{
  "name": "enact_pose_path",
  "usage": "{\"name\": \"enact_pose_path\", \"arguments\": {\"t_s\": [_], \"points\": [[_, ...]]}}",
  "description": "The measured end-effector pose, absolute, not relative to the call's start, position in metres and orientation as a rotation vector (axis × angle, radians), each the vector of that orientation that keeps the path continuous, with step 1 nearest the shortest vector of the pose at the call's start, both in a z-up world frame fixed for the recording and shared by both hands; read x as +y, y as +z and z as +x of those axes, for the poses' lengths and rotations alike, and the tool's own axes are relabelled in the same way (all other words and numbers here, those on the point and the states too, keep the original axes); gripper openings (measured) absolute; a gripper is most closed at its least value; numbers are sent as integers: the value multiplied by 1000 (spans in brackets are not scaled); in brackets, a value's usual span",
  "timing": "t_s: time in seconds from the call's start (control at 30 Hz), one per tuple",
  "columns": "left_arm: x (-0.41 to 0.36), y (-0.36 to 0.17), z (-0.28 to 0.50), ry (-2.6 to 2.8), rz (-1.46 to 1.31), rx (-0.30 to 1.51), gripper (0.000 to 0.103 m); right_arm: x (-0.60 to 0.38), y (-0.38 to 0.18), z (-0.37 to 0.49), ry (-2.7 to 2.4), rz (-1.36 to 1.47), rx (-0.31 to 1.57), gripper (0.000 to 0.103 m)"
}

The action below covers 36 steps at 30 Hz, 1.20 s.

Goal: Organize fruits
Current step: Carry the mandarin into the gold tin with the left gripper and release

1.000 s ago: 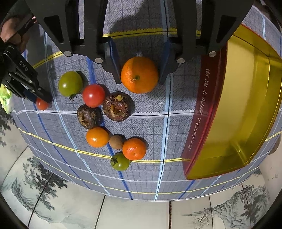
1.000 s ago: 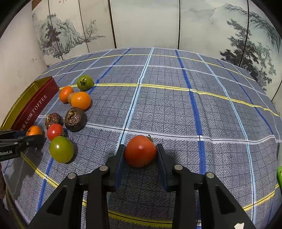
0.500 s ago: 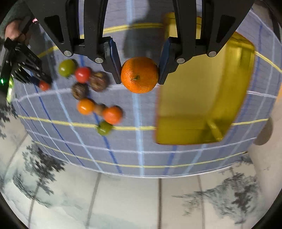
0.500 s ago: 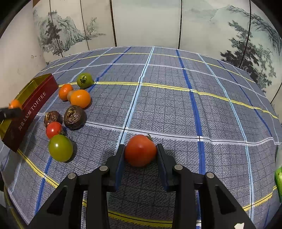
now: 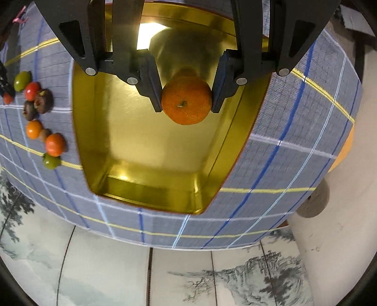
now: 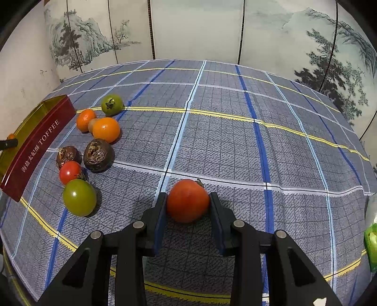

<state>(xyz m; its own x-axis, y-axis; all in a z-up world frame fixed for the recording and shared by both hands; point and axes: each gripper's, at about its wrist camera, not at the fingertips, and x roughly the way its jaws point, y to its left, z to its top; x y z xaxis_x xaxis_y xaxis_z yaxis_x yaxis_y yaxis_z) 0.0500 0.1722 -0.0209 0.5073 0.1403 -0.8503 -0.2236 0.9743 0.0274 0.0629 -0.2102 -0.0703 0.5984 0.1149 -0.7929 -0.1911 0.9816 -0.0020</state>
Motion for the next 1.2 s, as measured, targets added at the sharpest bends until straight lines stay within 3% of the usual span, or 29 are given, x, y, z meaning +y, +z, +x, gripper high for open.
{"name": "enact_pose_path", "arguments": {"t_s": [1.2], "points": [[170, -44, 27, 244, -106, 1068, 42, -209, -70, 65, 162, -86, 921, 33]]}}
